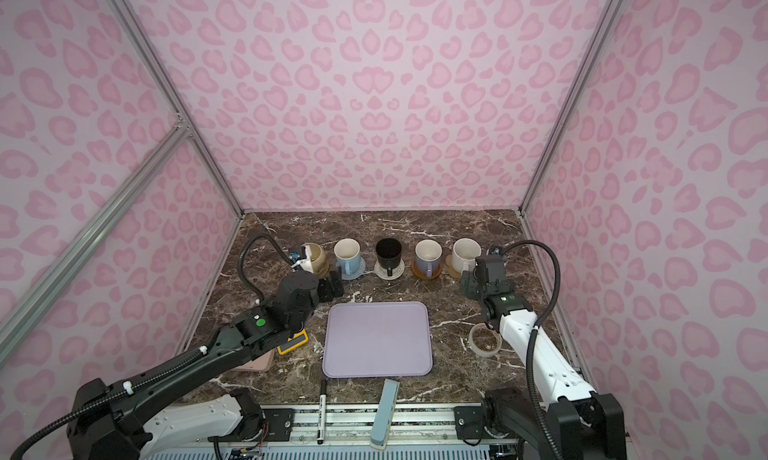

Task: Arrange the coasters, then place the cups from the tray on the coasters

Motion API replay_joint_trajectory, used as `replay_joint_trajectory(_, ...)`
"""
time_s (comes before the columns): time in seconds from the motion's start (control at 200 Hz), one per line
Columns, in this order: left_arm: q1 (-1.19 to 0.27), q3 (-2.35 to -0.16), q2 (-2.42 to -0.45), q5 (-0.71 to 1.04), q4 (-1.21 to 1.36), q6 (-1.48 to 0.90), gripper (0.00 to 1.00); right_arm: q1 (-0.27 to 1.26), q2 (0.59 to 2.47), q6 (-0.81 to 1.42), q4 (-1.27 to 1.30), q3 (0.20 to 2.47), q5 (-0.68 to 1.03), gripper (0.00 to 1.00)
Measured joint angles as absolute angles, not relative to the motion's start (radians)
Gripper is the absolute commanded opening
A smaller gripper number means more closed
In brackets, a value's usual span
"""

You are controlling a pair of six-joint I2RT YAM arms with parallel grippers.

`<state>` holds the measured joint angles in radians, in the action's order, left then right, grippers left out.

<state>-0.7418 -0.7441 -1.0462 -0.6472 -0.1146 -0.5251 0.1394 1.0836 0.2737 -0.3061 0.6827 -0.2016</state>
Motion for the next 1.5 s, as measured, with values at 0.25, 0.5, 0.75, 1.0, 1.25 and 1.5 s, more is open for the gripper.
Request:
replay_joint_trajectory(0.25, -0.515, -0.52, -0.925, -0.796, 0.034, -0.332, 0.97, 0.08, 1.098, 0.136, 0.166, 0.408, -0.231, 0.93)
replay_joint_trajectory(0.5, -0.326, -0.4, -0.99, -0.823, 0.286, -0.203, 0.97, 0.059, 1.27, 0.045, 0.521, 0.348, -0.254, 0.94)
replay_joint_trajectory(0.75, -0.149, -0.304, -1.158, -0.605, 0.616, -0.123, 0.97, 0.021, 1.381, 0.037, 0.766, 0.327, -0.219, 0.95)
replay_joint_trajectory(1.0, -0.025, -0.291, -1.358, -0.416, 0.834, -0.11, 0.97, -0.009, 1.518, 0.065, 0.917, 0.316, -0.151, 0.95)
replay_joint_trajectory(1.25, -0.003, -0.306, -1.458, -0.276, 0.918, -0.108, 0.97, -0.006, 1.533, 0.057, 0.944, 0.336, -0.107, 0.98)
replay_joint_trajectory(1.5, 0.007, -0.33, -1.463, -0.169, 0.92, -0.084, 0.97, 0.002, 1.533, 0.04, 0.937, 0.344, -0.1, 0.98)
